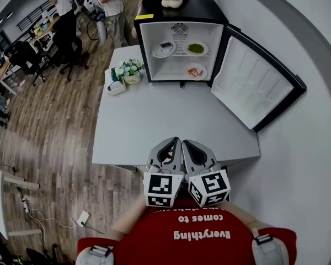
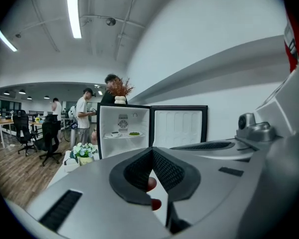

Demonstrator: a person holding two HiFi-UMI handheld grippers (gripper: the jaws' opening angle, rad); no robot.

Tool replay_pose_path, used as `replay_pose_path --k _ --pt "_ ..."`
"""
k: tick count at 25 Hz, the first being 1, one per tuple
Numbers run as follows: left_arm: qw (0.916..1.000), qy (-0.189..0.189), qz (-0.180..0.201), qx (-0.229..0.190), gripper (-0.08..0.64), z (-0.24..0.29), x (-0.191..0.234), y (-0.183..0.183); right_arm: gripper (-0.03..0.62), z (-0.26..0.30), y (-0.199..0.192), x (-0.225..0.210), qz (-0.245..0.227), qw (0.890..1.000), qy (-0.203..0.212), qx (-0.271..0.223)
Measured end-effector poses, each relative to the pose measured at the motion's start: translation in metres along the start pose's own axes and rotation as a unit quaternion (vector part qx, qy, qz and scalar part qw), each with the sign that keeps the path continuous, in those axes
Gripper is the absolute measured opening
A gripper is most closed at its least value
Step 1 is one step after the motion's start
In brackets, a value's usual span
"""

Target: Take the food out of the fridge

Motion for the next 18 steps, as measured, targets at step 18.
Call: replay_pose_path --k 18 --pt "0.9997 -0.012 -0.002 0.021 0.006 0.069 0.069 -0.016 0.014 0.085 -0.013 -0.019 -0.015 0.999 0.018 0.046"
Point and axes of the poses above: the fingertips, and each gripper's own axes: z forward along the fingers, x to its left, y out of its top, the point moved 7 cm from there along -z, backward along the fingers, and after that the axes turned 9 degrees about y, right-handed, at the moved point
